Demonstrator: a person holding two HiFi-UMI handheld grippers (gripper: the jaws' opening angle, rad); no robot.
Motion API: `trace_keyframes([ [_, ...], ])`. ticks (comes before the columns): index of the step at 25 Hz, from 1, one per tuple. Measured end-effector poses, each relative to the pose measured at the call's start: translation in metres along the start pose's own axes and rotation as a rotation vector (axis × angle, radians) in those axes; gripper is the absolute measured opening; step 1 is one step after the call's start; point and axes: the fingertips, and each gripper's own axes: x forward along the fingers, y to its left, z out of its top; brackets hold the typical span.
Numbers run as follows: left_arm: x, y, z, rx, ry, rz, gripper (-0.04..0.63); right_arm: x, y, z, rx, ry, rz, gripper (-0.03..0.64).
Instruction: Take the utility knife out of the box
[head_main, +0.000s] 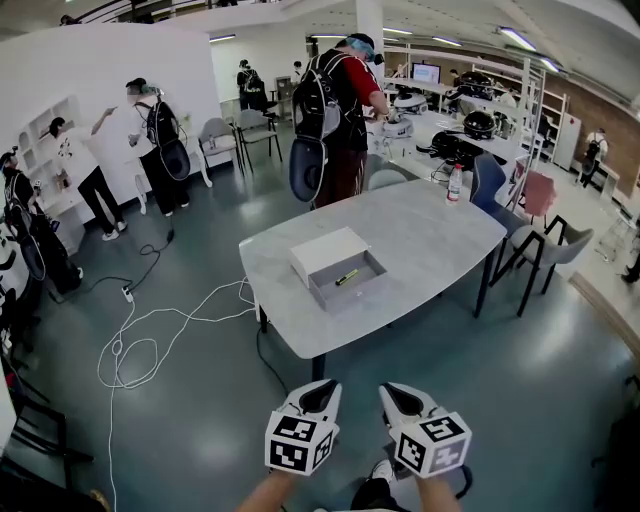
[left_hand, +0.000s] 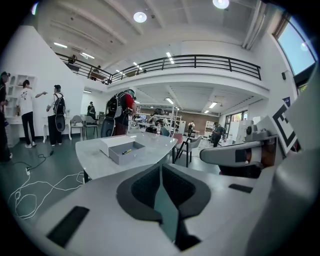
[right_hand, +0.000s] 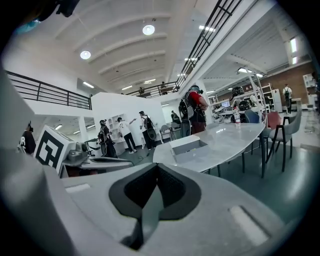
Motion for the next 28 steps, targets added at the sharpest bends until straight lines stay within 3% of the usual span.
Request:
trace_keyframes([
  [15,0.113,-0.002,0.047,-0.033,0.039,0.081,0.023,0.052,-0.108,0.052,0.023,0.03,0.093,0.005],
  [28,0.16,-0.02,0.062,-0.037,0.048,0.134,0.023,0.061,-0.156,0.068,0.009,0.05,0.156,0.005],
])
